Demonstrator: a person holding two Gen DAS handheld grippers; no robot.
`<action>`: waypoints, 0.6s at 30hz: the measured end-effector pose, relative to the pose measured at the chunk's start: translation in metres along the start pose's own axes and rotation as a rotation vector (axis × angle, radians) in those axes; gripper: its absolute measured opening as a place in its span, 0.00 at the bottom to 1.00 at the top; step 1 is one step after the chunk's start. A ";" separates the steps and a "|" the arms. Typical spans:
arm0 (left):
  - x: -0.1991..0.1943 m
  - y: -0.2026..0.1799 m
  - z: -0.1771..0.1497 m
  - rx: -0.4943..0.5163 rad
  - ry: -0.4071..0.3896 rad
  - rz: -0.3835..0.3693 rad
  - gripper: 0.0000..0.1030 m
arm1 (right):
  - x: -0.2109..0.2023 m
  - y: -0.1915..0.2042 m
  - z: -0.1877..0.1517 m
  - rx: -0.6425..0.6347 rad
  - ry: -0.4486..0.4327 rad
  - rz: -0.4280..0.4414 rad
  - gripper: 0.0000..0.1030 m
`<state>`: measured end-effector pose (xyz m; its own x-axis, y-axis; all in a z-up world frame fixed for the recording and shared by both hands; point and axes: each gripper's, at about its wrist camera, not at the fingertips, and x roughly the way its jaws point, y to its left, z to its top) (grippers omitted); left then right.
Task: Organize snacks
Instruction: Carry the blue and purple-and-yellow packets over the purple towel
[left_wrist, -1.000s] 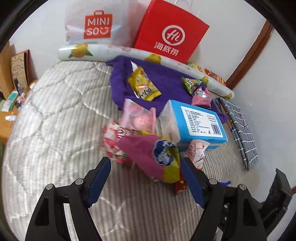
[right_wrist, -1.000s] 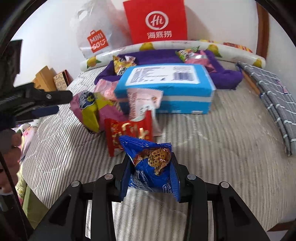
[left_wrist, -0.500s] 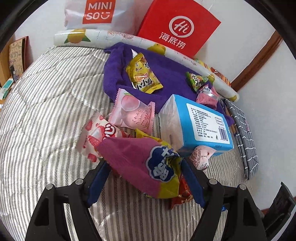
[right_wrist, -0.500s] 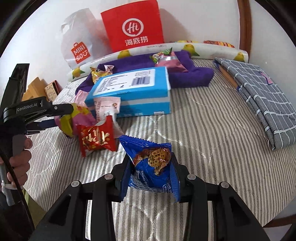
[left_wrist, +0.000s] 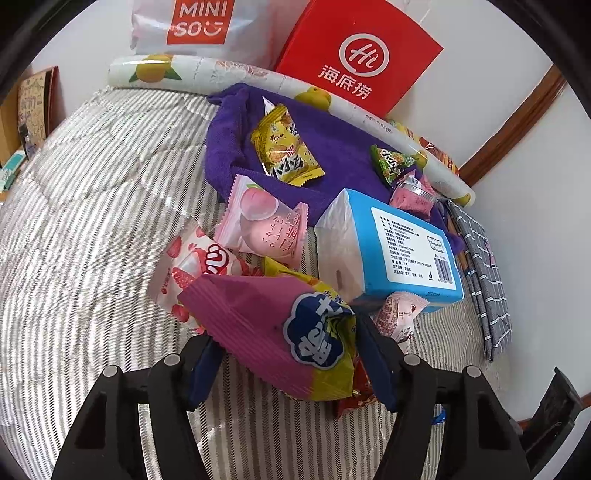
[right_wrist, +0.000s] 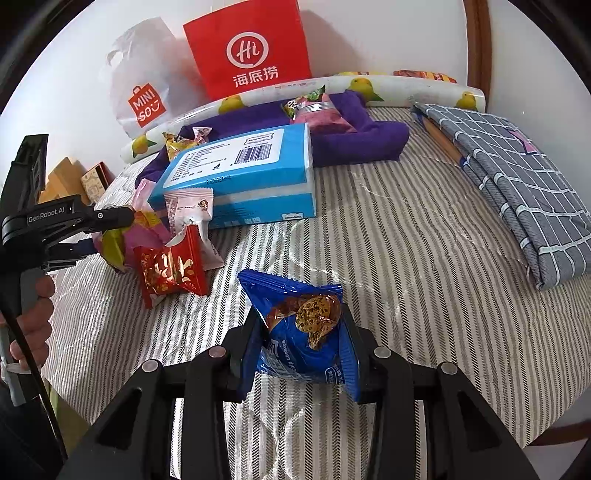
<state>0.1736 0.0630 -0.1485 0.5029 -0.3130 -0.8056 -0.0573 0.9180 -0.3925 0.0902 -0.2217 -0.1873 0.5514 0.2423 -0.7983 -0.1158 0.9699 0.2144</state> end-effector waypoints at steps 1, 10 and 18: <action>-0.003 -0.001 -0.001 0.010 -0.006 0.005 0.63 | -0.001 0.000 -0.001 0.000 -0.002 -0.002 0.37; -0.039 -0.004 -0.010 0.018 -0.056 -0.009 0.63 | -0.023 0.006 0.000 -0.007 -0.028 -0.003 0.37; -0.073 -0.023 -0.019 0.066 -0.112 -0.020 0.63 | -0.046 0.012 0.007 -0.021 -0.060 -0.019 0.37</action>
<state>0.1220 0.0599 -0.0887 0.5965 -0.3056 -0.7422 0.0087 0.9271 -0.3747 0.0689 -0.2220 -0.1439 0.6022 0.2221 -0.7668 -0.1214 0.9748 0.1869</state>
